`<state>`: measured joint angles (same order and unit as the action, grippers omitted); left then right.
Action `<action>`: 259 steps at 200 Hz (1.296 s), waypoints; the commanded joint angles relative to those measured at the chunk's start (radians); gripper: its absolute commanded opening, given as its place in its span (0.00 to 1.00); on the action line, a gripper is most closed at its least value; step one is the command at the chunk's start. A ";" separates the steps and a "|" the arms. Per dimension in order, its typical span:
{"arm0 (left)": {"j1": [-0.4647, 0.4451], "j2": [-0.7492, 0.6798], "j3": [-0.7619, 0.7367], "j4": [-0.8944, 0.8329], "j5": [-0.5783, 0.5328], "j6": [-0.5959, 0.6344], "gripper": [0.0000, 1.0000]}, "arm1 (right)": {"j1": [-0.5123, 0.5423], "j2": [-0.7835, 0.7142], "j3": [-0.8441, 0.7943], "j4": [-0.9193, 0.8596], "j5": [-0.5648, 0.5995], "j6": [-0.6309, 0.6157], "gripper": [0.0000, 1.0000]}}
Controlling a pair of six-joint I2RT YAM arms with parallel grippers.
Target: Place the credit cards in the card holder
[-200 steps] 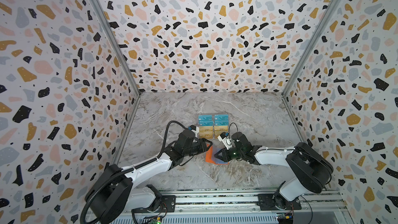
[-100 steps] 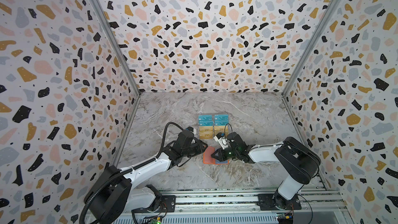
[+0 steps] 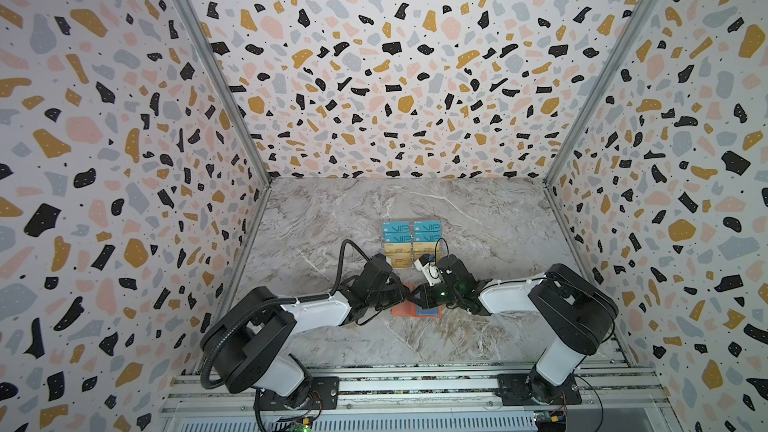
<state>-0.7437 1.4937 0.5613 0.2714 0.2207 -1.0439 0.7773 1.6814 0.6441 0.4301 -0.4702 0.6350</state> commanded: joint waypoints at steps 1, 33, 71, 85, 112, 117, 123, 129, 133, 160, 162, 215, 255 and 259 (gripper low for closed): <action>-0.001 0.016 -0.021 0.009 -0.027 0.027 0.15 | -0.004 -0.068 0.000 -0.040 0.027 -0.011 0.15; 0.000 0.019 -0.030 -0.045 -0.057 0.091 0.15 | -0.037 -0.109 0.018 -0.096 0.027 -0.047 0.16; 0.000 0.034 -0.035 -0.058 -0.050 0.126 0.16 | -0.052 -0.130 0.153 -0.323 0.089 -0.238 0.31; -0.001 0.034 -0.030 -0.062 -0.048 0.139 0.17 | -0.068 -0.130 0.213 -0.407 0.128 -0.311 0.39; 0.000 0.042 -0.020 -0.072 -0.044 0.153 0.17 | -0.114 -0.117 0.317 -0.501 0.244 -0.430 0.53; 0.000 0.044 -0.019 -0.077 -0.044 0.175 0.17 | -0.126 -0.111 0.335 -0.509 0.238 -0.454 0.54; -0.002 0.047 -0.018 -0.080 -0.046 0.185 0.17 | -0.140 -0.100 0.357 -0.519 0.223 -0.485 0.54; -0.002 0.048 -0.018 -0.081 -0.045 0.186 0.17 | -0.150 -0.090 0.378 -0.531 0.197 -0.529 0.54; 0.000 0.049 -0.019 -0.081 -0.044 0.188 0.18 | -0.153 -0.084 0.391 -0.536 0.192 -0.554 0.54; -0.001 0.049 -0.023 -0.068 -0.035 0.197 0.18 | -0.173 -0.018 0.507 -0.611 0.155 -0.667 0.52; 0.000 0.048 -0.023 -0.066 -0.036 0.197 0.18 | -0.175 -0.011 0.516 -0.620 0.151 -0.672 0.52; -0.001 0.038 -0.036 -0.053 -0.034 0.203 0.18 | -0.209 0.100 0.629 -0.679 0.095 -0.808 0.40; 0.000 0.034 -0.046 -0.043 -0.028 0.198 0.19 | -0.218 0.087 0.616 -0.680 0.039 -0.864 0.40; 0.000 0.034 -0.046 -0.039 -0.026 0.197 0.19 | -0.218 0.085 0.611 -0.675 0.039 -0.870 0.40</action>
<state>-0.7418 1.5265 0.5381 0.2398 0.1860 -0.8574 0.5625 1.8069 1.2438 -0.2203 -0.3862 -0.1635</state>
